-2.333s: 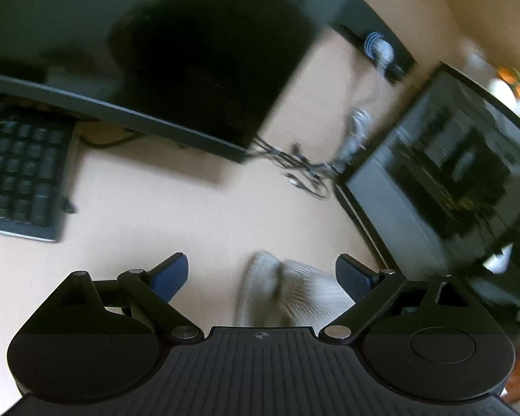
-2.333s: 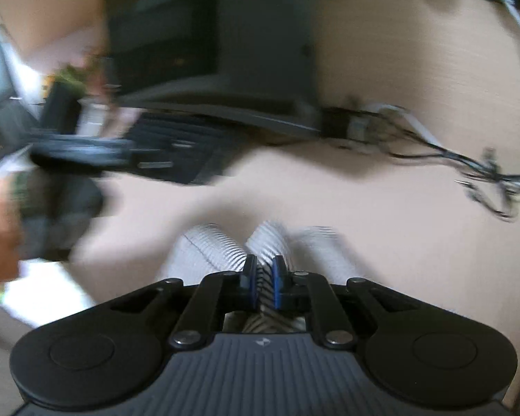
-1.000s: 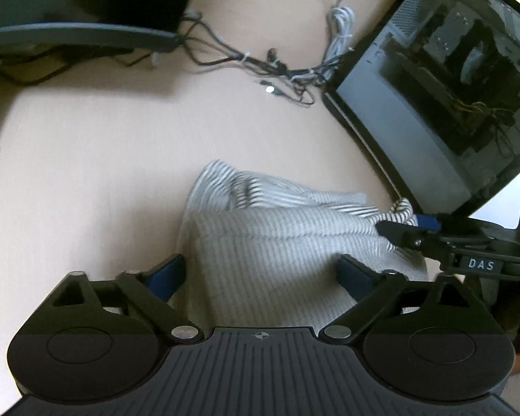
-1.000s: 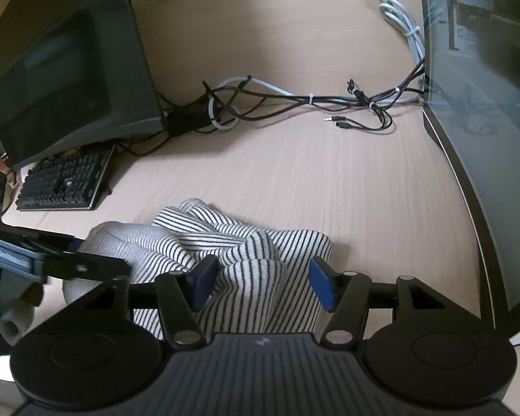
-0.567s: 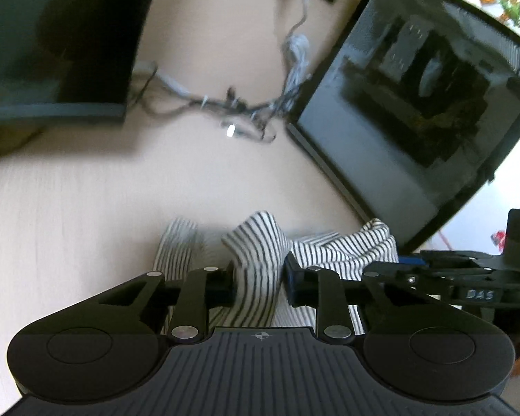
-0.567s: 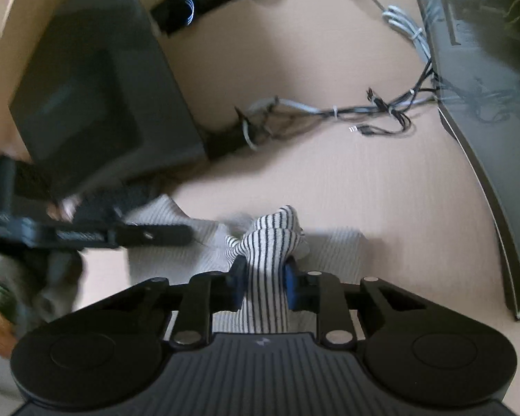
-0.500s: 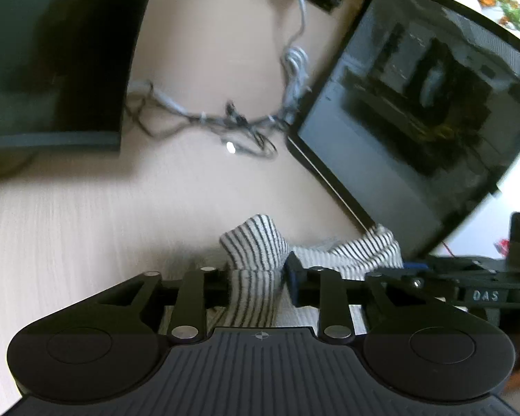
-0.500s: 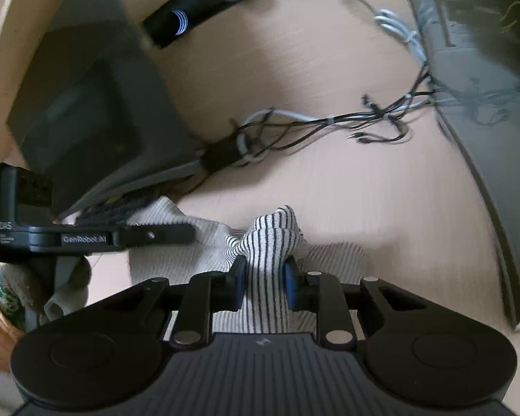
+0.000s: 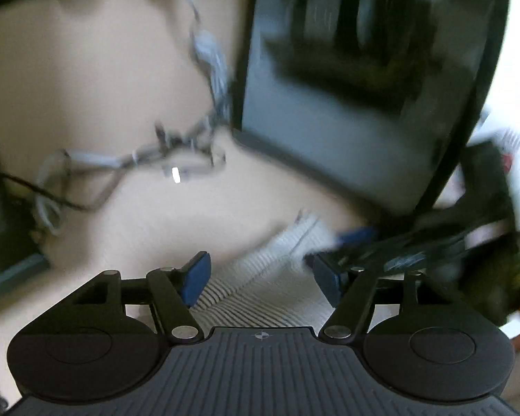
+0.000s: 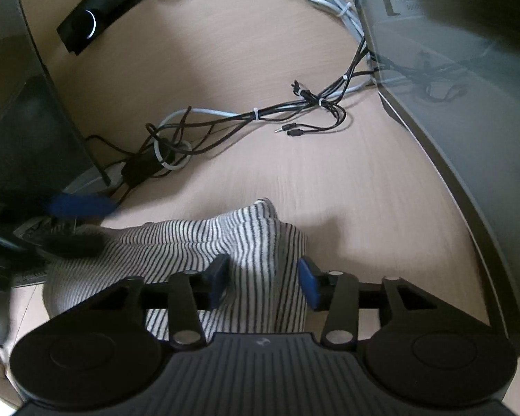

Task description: Fold clothes

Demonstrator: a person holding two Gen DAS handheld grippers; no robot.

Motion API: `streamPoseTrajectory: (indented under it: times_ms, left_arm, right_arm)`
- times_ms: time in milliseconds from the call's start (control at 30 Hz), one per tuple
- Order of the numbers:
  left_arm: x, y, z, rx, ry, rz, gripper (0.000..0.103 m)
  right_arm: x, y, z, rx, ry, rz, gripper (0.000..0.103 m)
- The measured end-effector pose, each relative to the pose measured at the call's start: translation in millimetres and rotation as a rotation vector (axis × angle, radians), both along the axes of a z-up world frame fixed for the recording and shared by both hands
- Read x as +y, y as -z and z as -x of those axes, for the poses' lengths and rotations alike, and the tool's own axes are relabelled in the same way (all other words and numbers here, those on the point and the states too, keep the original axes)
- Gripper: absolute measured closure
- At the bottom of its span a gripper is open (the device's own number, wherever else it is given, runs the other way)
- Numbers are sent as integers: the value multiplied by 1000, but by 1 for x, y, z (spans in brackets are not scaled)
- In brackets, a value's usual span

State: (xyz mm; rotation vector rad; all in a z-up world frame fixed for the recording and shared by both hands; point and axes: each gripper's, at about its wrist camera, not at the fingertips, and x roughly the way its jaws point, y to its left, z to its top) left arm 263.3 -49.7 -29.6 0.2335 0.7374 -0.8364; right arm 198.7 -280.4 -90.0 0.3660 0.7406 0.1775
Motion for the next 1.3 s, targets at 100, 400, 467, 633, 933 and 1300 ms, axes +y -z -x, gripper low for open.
streamPoseTrajectory:
  times_ms: [100, 400, 467, 633, 933, 1300]
  left_arm:
    - [-17, 24, -21, 67, -1, -50, 32]
    - [-28, 34, -50, 138, -58, -65, 13]
    - [-26, 34, -49, 138, -73, -71, 9]
    - [-14, 37, -49, 168, -133, -55, 6]
    - [48, 46, -28, 413, -219, 51, 9]
    - [64, 19, -51, 304, -356, 144, 6]
  right_arm:
    - [1, -14, 17, 4, 18, 35, 46]
    - [-5, 5, 63, 281, 39, -370, 19]
    - [-7, 26, 56, 357, 97, -529, 19]
    - [-8, 48, 41, 398, 186, -635, 37]
    - [6, 3, -4, 123, 186, -83, 43]
    - [-10, 5, -28, 76, 139, -85, 31]
